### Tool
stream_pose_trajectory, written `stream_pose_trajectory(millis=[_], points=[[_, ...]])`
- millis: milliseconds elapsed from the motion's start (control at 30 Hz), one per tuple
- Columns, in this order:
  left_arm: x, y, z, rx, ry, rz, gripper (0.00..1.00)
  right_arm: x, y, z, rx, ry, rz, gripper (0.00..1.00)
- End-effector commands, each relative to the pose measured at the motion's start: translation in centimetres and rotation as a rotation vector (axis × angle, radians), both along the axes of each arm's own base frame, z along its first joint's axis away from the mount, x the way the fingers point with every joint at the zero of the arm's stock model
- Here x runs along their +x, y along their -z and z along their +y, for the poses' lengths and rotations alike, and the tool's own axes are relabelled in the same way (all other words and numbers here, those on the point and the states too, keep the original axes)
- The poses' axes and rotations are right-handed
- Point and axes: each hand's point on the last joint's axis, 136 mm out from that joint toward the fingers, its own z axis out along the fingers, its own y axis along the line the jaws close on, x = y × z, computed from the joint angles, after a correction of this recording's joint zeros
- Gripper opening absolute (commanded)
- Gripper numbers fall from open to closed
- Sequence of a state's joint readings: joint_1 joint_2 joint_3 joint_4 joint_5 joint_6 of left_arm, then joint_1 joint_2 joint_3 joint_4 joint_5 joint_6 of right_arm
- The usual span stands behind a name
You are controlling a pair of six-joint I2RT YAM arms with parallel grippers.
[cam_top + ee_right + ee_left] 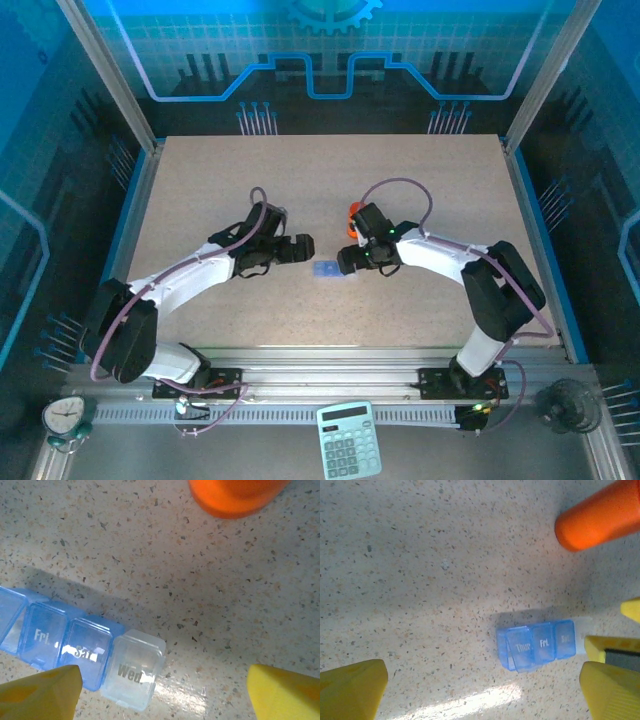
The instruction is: Sort the pills into containers
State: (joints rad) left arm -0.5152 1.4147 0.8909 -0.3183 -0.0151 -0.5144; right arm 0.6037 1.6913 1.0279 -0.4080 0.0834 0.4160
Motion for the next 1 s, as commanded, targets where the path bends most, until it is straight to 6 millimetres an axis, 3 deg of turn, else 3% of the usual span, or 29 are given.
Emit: stream_pose_trajectory(millis=[0, 267, 633, 967], points=[[-0.4, 0.3, 0.0, 0.077, 0.057, 0.003, 0.99, 0.6, -0.1, 1.2, 0.028, 0.005, -0.002, 0.86], [-1.8, 1.8, -0.4, 0.162, 0.119, 0.024, 0.99, 0.2, 2.0, 0.7, -0.014, 0.011, 0.038, 0.85], [-3.4, 4.6, -1.5, 0.261, 0.223, 0.055, 0.99, -0.4, 2.9, 0.4, -0.017, 0.016, 0.059, 0.85], [-2.9, 6.4, -1.4, 0.334, 0.23, 0.064, 0.99, -0.6, 3.2, 0.6, -0.012, 0.011, 0.067, 0.84]])
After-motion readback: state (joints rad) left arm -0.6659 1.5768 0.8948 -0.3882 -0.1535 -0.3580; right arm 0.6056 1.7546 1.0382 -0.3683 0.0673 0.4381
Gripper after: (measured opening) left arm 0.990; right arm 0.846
